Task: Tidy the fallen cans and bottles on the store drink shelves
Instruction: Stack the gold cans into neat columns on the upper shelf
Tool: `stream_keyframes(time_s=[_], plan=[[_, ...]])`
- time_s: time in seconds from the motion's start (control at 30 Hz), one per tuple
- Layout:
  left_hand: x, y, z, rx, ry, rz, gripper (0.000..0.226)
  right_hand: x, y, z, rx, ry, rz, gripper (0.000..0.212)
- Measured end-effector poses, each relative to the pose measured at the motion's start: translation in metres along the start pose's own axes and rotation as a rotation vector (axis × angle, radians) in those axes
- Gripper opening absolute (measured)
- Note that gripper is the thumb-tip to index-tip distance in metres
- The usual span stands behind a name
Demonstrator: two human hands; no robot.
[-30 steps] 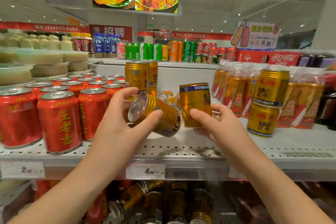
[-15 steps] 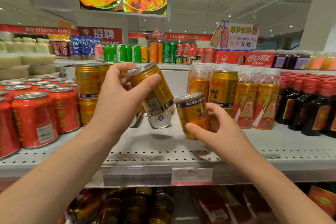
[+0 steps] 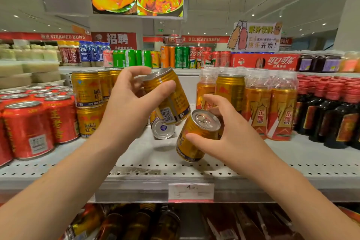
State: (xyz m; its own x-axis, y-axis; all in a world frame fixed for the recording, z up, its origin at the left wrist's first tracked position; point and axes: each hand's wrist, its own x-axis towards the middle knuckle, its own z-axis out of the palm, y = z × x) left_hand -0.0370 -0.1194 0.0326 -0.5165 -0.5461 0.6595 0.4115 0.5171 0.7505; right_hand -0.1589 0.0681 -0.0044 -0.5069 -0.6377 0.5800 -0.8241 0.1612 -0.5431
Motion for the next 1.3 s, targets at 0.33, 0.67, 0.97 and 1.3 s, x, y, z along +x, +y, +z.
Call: stream_keyframes(time_s=[0.33, 0.67, 0.97, 1.3], plan=[[0.014, 0.008, 0.012, 0.053, -0.176, 0.052, 0.076, 0.029, -0.004, 0.021, 0.024, -0.157, 0.004, 0.087], [0.03, -0.013, 0.018, 0.054, -0.256, -0.017, 0.086, 0.002, 0.008, 0.053, 0.31, 0.033, 0.198, 0.065], [0.021, -0.039, 0.016, 0.113, -0.497, -0.111, 0.068, -0.008, 0.0, 0.058, 0.343, 0.063, 0.233, 0.047], [-0.002, -0.069, 0.018, 0.032, -0.625, -0.219, 0.057, -0.013, 0.0, 0.058, 0.242, 0.182, 0.284, 0.06]])
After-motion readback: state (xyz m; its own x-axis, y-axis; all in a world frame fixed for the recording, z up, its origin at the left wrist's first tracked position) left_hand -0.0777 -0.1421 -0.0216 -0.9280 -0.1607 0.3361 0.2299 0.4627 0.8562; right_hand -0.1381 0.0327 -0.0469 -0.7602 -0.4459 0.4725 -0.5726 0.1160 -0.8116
